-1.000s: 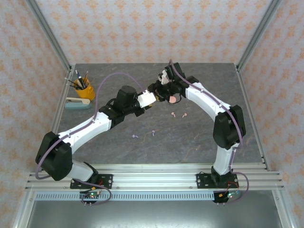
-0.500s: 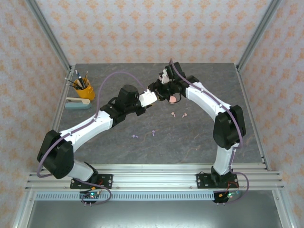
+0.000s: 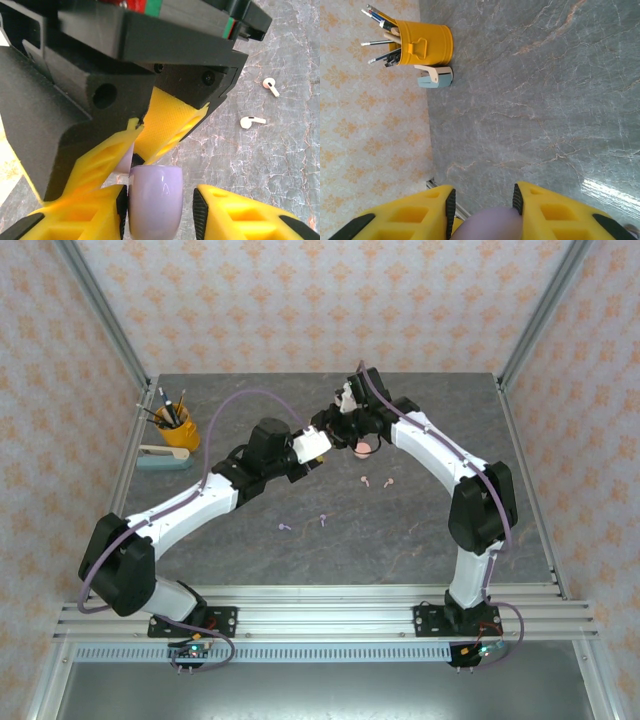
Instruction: Insert the wireless bluetooth earbuds into the charging case
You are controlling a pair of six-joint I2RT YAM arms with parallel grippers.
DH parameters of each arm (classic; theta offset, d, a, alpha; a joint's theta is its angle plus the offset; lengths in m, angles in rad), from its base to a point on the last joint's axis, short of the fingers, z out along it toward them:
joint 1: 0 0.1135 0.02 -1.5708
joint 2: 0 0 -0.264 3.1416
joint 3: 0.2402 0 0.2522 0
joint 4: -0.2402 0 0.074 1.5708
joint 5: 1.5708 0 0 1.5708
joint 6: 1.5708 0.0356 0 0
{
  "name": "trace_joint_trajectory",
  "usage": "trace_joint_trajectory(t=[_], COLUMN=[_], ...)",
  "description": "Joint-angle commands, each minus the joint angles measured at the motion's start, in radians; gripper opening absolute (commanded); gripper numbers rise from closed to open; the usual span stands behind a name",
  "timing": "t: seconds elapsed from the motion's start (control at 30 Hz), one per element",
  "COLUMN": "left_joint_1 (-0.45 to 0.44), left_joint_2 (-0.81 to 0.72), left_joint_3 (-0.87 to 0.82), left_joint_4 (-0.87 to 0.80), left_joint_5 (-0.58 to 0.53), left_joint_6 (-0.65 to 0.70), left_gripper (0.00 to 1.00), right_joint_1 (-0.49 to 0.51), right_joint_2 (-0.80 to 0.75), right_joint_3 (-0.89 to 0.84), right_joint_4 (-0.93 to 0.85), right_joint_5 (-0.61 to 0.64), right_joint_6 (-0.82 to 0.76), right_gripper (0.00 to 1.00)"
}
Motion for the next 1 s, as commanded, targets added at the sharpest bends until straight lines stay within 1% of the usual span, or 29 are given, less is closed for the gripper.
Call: trace_joint_trajectory(t=[0.0,0.17,0.3,0.43,0.7,0.77,0.8,0.87,0.9,0.97], left_joint_1=[-0.001,-0.001,0.0,0.001,0.011,0.019,0.022,0.028,0.03,0.03], left_joint_2=[0.045,0.071,0.076,0.071,0.041,0.034,0.031,0.027,0.027,0.03], left_joint_3=[0.018,0.04,0.047,0.043,0.002,-0.006,-0.011,-0.014,-0.012,-0.009], left_joint_4=[0.027,0.037,0.045,0.05,0.086,0.098,0.105,0.113,0.115,0.119], left_joint_5=[-0.032,-0.046,-0.058,-0.064,-0.063,-0.061,-0.064,-0.067,-0.067,-0.07], left_joint_6=[-0.007,-0.012,-0.02,-0.035,-0.064,-0.082,-0.092,-0.109,-0.116,-0.123], left_gripper=[0.39,0.29,0.24,0.17,0.14,0.16,0.23,0.31,0.34,0.37], right_joint_1=[0.036,0.037,0.037,0.037,0.037,0.037,0.037,0.037,0.037,0.037], right_joint_2=[-0.066,-0.074,-0.075,-0.072,-0.063,-0.065,-0.066,-0.069,-0.07,-0.073], right_joint_3=[0.038,0.034,0.035,0.044,0.061,0.061,0.061,0.06,0.06,0.058], right_joint_4=[0.003,-0.003,-0.008,-0.009,-0.009,-0.005,-0.002,0.004,0.007,0.015], right_joint_5=[-0.069,-0.069,-0.066,-0.059,-0.039,-0.035,-0.033,-0.035,-0.036,-0.039], right_joint_6=[0.004,0.002,0.0,0.0,0.013,0.02,0.024,0.03,0.036,0.044], right_gripper=[0.35,0.35,0.36,0.36,0.38,0.38,0.38,0.36,0.36,0.36])
